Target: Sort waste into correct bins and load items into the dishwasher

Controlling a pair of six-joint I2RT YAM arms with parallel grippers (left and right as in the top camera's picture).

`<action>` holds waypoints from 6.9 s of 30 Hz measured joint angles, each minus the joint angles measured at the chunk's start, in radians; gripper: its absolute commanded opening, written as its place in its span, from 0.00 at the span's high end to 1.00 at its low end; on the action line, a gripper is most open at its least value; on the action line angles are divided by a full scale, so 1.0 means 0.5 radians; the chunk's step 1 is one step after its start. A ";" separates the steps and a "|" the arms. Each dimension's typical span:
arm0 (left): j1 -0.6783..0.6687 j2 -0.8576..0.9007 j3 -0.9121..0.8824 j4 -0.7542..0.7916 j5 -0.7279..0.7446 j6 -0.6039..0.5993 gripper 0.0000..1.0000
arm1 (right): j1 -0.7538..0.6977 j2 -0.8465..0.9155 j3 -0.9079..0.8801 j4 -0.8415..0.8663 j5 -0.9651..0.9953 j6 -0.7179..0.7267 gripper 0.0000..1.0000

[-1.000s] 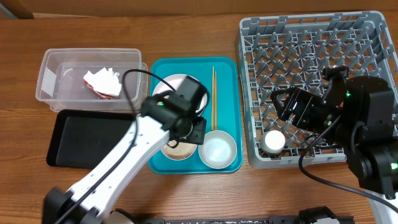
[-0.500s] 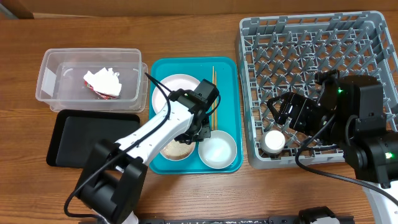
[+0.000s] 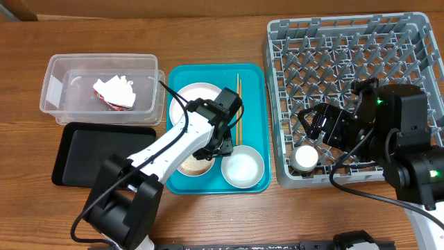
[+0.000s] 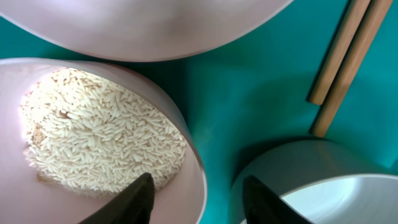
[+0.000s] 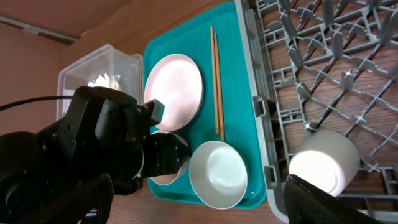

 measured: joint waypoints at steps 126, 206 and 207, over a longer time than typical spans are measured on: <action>2.114 0.207 0.063 -1.403 2.519 3.110 0.96 | 0.000 0.002 0.000 -0.066 -0.001 0.000 0.06; 0.333 0.356 0.799 -0.184 -0.071 0.949 0.47 | 0.000 0.004 0.000 -0.066 0.000 0.000 0.00; 0.304 0.375 0.797 -0.198 -0.076 0.945 0.47 | 0.000 0.004 0.000 -0.066 0.001 -0.001 0.00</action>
